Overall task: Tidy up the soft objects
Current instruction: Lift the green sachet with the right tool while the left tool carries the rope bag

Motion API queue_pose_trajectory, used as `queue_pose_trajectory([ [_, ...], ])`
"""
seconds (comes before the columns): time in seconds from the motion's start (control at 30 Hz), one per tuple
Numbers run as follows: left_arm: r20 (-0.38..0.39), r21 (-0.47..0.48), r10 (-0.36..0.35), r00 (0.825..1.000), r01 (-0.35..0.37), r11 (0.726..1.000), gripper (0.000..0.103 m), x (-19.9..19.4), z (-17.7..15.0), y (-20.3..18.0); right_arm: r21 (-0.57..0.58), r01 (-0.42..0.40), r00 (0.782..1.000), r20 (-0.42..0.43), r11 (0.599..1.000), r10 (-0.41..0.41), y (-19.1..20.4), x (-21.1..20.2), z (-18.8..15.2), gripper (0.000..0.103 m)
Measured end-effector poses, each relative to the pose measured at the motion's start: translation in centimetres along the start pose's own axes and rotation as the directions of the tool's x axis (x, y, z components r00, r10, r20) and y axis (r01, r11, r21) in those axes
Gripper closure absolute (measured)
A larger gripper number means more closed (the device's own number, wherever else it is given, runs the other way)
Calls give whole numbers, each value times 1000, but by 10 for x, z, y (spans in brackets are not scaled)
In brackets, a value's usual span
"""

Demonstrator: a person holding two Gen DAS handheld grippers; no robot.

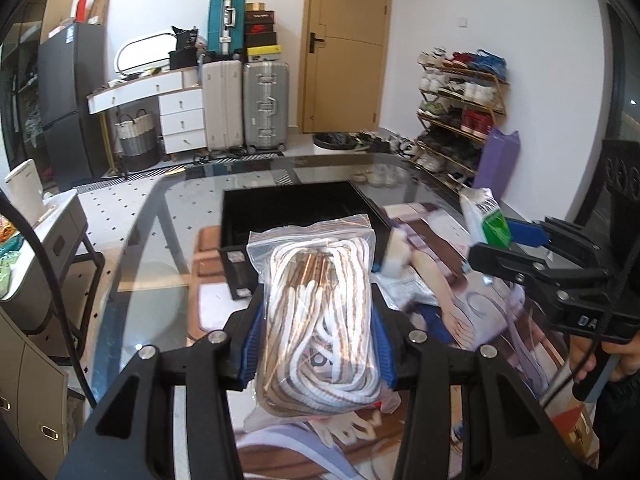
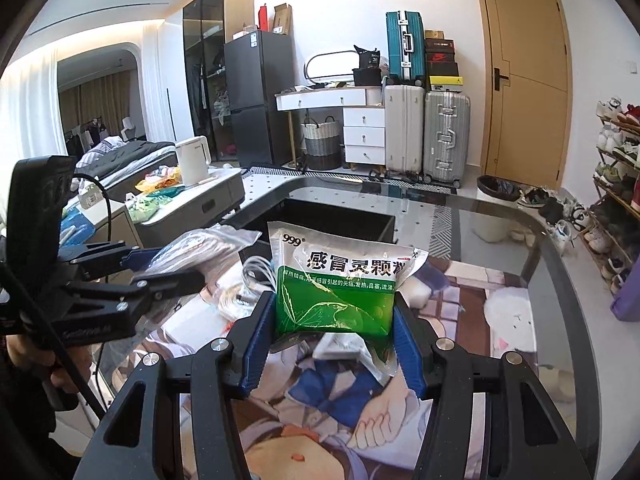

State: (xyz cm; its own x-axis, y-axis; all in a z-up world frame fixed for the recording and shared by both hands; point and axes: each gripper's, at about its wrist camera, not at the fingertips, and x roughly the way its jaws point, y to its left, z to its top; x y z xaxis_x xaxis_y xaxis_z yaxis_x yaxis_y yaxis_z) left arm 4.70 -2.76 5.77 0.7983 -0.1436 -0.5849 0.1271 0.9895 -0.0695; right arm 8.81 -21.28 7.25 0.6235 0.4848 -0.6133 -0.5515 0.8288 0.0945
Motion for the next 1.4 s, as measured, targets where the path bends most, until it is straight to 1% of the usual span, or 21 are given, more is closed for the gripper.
queue_pose_trajectory([
  [0.17, 19, -13, 36, 999, -36, 999, 58, 6, 12, 10, 18, -29, 1000, 9, 999, 29, -4, 6, 11, 47],
  [0.43, 28, -11, 69, 997, -68, 998, 58, 19, 28, 18, 4, -38, 999, 11, 999, 38, -5, 18, 28, 47],
  [0.97, 24, -11, 115, 993, -115, 993, 58, 45, 44, 26, 0, -71, 997, 10, 998, 71, -15, 49, 59, 47],
  [1.4, 10, -36, 138, 990, -138, 990, 58, 66, 57, 36, -1, -70, 997, 24, 998, 70, -22, 72, 82, 47],
])
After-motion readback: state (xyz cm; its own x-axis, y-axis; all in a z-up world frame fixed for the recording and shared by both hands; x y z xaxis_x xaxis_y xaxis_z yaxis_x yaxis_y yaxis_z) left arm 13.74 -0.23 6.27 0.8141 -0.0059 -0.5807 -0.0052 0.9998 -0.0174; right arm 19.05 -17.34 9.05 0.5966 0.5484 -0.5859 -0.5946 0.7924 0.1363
